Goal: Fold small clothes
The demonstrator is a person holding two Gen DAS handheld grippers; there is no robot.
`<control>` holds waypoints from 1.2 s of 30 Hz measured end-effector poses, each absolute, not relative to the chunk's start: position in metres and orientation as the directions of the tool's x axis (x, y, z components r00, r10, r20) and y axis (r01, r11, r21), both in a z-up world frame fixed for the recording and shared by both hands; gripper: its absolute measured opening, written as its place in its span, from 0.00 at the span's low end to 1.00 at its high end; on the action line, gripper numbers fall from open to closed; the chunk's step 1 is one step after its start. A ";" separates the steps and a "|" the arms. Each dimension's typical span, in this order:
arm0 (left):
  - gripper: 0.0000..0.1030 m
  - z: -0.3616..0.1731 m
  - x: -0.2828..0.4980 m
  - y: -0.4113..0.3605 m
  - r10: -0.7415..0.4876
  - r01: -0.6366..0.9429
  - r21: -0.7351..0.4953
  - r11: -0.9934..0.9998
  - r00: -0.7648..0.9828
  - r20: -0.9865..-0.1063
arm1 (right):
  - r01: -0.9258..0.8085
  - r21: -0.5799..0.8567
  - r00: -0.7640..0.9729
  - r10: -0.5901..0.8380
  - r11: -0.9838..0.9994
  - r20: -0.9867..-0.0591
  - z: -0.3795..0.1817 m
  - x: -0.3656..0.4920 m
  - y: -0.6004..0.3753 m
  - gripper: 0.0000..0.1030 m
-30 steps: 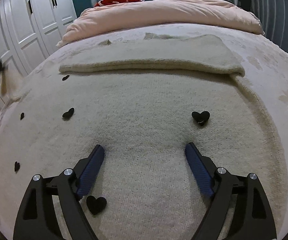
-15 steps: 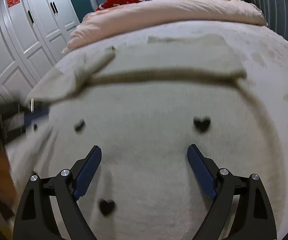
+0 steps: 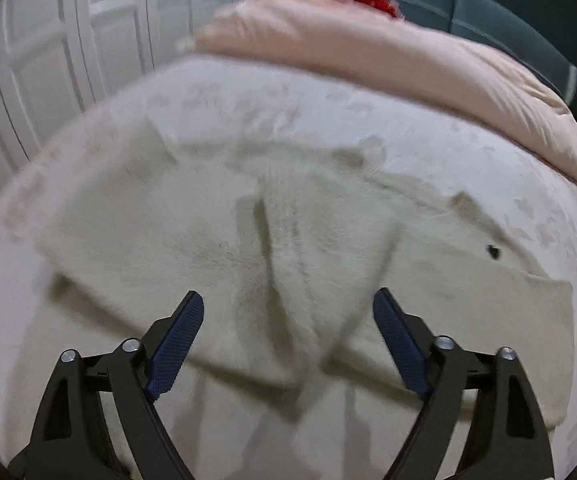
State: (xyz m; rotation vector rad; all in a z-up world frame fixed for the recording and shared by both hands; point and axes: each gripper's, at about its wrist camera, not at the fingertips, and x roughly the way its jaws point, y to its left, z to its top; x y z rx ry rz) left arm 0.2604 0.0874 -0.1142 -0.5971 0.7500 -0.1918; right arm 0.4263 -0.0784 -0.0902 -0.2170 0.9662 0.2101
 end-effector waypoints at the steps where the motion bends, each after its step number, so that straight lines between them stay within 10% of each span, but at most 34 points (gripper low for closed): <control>1: 0.42 -0.115 0.260 0.089 -0.375 -0.043 -0.580 0.813 0.725 -0.578 | -0.261 -0.107 0.535 0.052 0.960 -0.843 -0.099 0.434 -0.076 0.40; 4: 0.42 -0.115 0.259 0.093 -0.382 -0.041 -0.589 0.807 0.725 -0.573 | -0.196 -0.010 0.512 0.094 0.980 -0.854 -0.098 0.445 -0.091 0.08; 7: 0.42 -0.118 0.259 0.096 -0.385 -0.041 -0.594 0.803 0.726 -0.570 | -0.040 0.265 0.606 0.234 0.963 -0.760 -0.053 0.432 -0.154 0.07; 15: 0.68 -0.079 0.274 0.119 -0.374 -0.097 -0.654 0.750 0.753 -0.541 | 0.093 0.335 0.510 0.244 0.937 -0.825 -0.110 0.423 -0.227 0.09; 21: 0.81 -0.084 0.357 0.159 -0.390 -0.290 -0.742 0.604 0.705 -0.593 | 0.125 0.422 0.538 0.296 0.898 -0.789 -0.112 0.434 -0.239 0.39; 24: 0.65 -0.102 0.382 0.172 -0.378 -0.394 -0.748 0.534 0.680 -0.628 | 0.202 0.468 0.579 0.280 0.861 -0.766 -0.115 0.424 -0.259 0.51; 26: 0.29 -0.106 0.390 0.178 -0.371 -0.415 -0.774 0.479 0.703 -0.607 | 0.272 0.543 0.590 0.308 0.795 -0.746 -0.126 0.427 -0.279 0.08; 28: 0.11 -0.103 0.398 0.184 -0.343 -0.427 -0.773 0.469 0.719 -0.605 | 0.308 0.600 0.573 0.359 0.739 -0.737 -0.130 0.438 -0.293 0.07; 34: 0.08 -0.057 0.398 0.176 -0.288 -0.273 -0.740 0.614 0.796 -0.532 | 0.016 0.669 0.841 0.352 0.743 -0.411 -0.011 0.403 -0.309 0.06; 36: 0.08 -0.080 0.404 0.158 -0.252 -0.308 -0.652 0.693 0.744 -0.619 | 0.101 0.531 0.815 0.237 0.841 -0.529 -0.036 0.406 -0.314 0.06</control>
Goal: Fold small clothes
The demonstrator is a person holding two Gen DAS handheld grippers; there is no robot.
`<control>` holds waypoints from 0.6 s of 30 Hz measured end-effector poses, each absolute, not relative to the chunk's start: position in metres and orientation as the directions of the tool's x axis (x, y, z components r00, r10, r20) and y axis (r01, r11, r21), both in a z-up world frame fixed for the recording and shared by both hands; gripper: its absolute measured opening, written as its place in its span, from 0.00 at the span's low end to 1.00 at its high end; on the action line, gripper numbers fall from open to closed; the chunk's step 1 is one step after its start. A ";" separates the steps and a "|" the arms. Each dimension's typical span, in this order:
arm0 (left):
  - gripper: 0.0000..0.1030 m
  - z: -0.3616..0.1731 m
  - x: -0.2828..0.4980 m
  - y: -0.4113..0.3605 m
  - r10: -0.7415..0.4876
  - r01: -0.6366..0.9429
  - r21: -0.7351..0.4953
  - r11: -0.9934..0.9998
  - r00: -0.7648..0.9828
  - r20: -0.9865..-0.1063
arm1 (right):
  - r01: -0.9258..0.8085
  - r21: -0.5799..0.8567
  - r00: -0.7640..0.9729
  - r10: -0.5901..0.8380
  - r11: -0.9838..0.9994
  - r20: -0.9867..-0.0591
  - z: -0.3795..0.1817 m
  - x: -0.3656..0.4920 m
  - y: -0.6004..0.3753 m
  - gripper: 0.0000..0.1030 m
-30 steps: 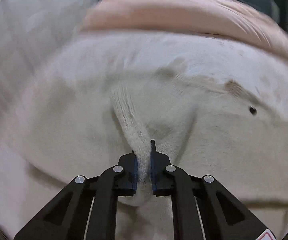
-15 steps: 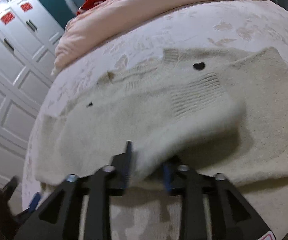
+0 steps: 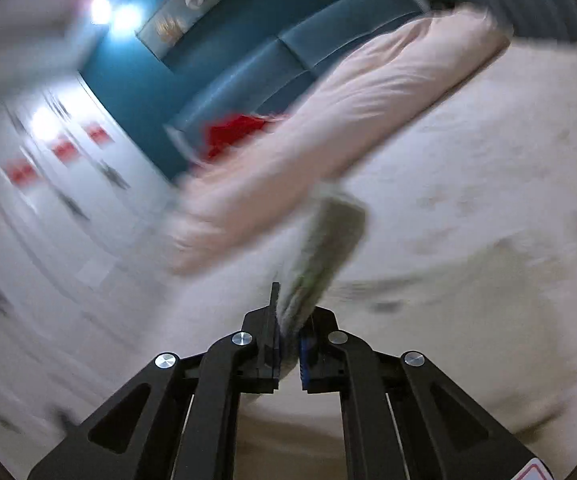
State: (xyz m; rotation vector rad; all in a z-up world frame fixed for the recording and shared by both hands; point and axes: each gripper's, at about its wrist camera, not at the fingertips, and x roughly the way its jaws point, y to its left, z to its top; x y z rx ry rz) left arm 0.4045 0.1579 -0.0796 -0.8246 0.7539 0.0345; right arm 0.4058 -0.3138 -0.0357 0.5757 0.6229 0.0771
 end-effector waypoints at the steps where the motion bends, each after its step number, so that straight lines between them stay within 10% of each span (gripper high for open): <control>1: 0.08 -0.091 0.408 0.153 -0.235 -0.333 -0.619 0.712 0.717 -0.656 | 0.186 0.493 0.723 0.222 0.850 -0.655 -0.080 0.419 -0.317 0.06; 3: 0.07 -0.115 0.411 0.143 -0.221 -0.373 -0.582 0.722 0.673 -0.706 | 0.277 0.424 0.596 0.192 0.862 -0.780 -0.131 0.426 -0.319 0.05; 9: 0.08 -0.116 0.402 0.142 -0.198 -0.306 -0.558 0.771 0.719 -0.667 | 0.174 0.496 0.774 0.193 0.851 -0.603 -0.083 0.395 -0.316 0.05; 18: 0.09 -0.123 0.397 0.136 -0.188 -0.263 -0.537 0.801 0.742 -0.644 | 0.238 0.430 0.654 0.183 0.871 -0.734 -0.131 0.404 -0.325 0.05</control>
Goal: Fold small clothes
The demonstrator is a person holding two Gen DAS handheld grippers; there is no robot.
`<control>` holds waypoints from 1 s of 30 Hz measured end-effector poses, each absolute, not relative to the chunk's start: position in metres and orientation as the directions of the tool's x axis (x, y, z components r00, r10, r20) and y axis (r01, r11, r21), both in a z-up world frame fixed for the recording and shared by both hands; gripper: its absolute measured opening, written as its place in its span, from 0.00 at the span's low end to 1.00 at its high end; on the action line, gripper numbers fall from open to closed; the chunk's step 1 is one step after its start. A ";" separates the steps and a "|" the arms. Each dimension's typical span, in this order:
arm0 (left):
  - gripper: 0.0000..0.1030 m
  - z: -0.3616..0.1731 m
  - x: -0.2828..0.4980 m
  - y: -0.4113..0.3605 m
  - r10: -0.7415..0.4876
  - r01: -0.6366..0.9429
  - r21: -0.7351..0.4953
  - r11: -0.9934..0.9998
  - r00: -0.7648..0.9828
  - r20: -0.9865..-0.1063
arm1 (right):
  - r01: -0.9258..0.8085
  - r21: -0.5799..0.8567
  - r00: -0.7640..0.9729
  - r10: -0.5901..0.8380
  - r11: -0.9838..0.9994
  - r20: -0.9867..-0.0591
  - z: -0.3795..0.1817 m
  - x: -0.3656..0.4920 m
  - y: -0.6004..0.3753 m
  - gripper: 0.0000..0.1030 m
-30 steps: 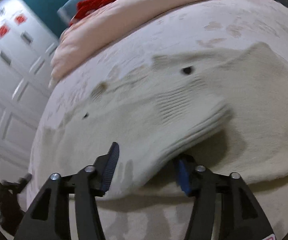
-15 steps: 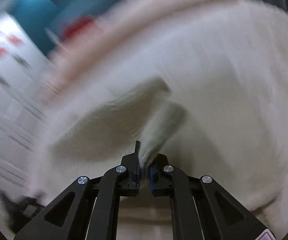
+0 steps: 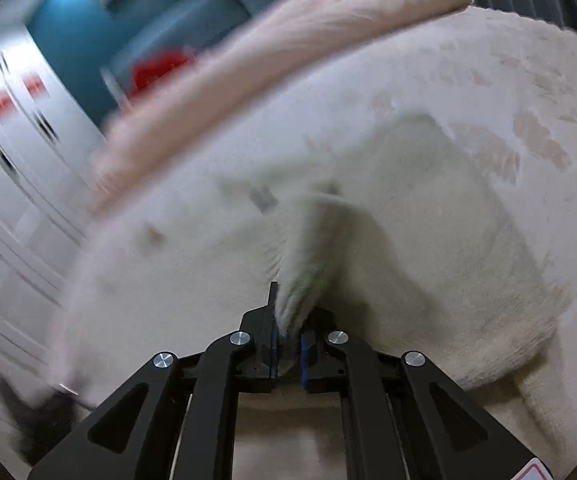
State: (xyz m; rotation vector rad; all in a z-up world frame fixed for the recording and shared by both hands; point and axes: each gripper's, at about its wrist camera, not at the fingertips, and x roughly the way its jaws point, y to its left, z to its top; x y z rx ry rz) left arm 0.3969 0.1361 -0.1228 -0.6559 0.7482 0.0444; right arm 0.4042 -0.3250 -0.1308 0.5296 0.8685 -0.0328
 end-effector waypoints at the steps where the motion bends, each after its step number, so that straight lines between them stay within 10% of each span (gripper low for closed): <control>1: 0.09 -0.122 0.397 0.136 -0.187 -0.264 -0.534 0.803 0.740 -0.646 | 0.239 0.463 0.661 0.206 0.854 -0.722 -0.131 0.402 -0.331 0.05; 6: 0.24 -0.104 0.381 0.141 -0.238 -0.211 -0.508 0.835 0.693 -0.680 | 0.266 0.456 0.671 0.176 0.849 -0.720 -0.081 0.343 -0.355 0.21; 8: 0.68 -0.083 0.344 0.151 -0.218 -0.188 -0.457 0.869 0.685 -0.696 | 0.254 0.397 0.663 0.140 0.882 -0.736 -0.064 0.294 -0.363 0.40; 10: 0.89 -0.067 0.303 0.166 -0.195 -0.193 -0.432 0.881 0.684 -0.703 | 0.244 0.346 0.642 0.116 0.906 -0.758 -0.056 0.242 -0.372 0.52; 15: 0.93 -0.061 0.206 0.203 -0.216 -0.251 -0.428 0.868 0.585 -0.781 | 0.247 0.203 0.529 0.043 0.948 -0.847 -0.067 0.106 -0.380 0.64; 30: 0.95 -0.087 0.138 0.147 -0.111 -0.236 -0.298 0.925 0.582 -0.806 | 0.237 0.493 0.605 0.270 0.837 -0.749 -0.116 0.063 -0.337 0.76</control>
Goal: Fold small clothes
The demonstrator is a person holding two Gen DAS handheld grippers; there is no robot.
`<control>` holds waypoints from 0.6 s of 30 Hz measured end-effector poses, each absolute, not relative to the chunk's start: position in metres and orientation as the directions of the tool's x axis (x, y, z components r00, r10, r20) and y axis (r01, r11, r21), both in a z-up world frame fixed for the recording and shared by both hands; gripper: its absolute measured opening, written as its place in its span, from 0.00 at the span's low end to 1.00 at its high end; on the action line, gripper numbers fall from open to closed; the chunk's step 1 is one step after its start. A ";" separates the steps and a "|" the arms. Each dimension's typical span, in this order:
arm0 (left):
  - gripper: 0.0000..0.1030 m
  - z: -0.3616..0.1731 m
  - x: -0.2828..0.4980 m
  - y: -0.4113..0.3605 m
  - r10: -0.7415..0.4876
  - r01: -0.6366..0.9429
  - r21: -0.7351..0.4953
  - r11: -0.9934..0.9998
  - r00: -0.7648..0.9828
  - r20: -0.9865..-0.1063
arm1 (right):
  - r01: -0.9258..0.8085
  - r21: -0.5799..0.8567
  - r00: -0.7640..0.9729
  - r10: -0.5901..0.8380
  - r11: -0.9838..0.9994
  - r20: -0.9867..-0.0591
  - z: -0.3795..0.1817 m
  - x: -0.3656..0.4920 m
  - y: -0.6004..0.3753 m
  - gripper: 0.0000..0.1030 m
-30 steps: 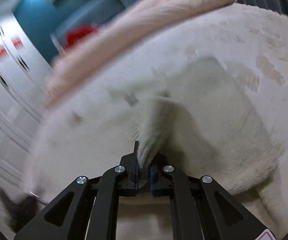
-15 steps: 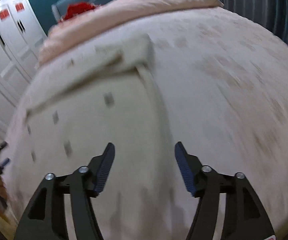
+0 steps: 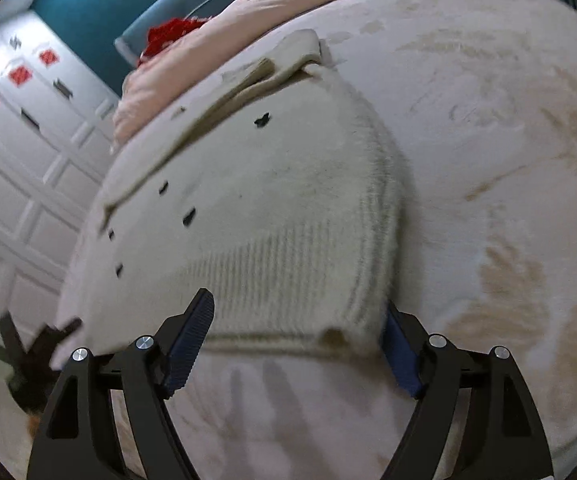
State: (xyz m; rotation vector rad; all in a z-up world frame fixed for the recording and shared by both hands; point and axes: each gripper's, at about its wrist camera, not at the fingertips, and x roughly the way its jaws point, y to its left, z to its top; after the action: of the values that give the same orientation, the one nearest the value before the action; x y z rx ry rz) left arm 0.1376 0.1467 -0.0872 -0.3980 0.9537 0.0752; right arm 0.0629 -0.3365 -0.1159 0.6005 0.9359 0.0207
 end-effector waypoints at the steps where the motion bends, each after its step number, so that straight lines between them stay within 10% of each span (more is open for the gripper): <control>1: 0.95 -0.088 0.139 0.143 -0.090 -0.237 -0.276 0.931 0.583 -0.807 | 0.244 0.513 0.616 0.277 0.823 -0.737 -0.119 0.066 -0.337 0.76; 6: 0.95 -0.090 0.146 0.134 -0.051 -0.226 -0.222 0.949 0.583 -0.811 | 0.245 0.557 0.637 0.301 0.794 -0.709 -0.120 0.079 -0.334 0.69; 9: 0.77 -0.085 0.149 0.139 -0.085 -0.245 -0.276 0.930 0.584 -0.807 | 0.274 0.593 0.622 0.331 0.757 -0.709 -0.126 0.088 -0.340 0.10; 14: 0.10 -0.067 0.145 0.151 -0.141 -0.271 -0.347 0.898 0.570 -0.810 | 0.273 0.666 0.670 0.359 0.694 -0.650 -0.108 0.078 -0.349 0.07; 18: 0.09 -0.039 0.124 0.159 -0.179 -0.232 -0.379 0.896 0.591 -0.786 | 0.217 0.686 0.696 0.383 0.694 -0.608 -0.080 0.059 -0.351 0.06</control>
State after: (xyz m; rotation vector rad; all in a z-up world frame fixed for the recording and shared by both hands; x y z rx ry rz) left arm 0.1236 0.1585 -0.0386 -0.4773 0.9472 0.0321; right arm 0.0595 -0.3511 -0.0799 0.8214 0.8194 0.1056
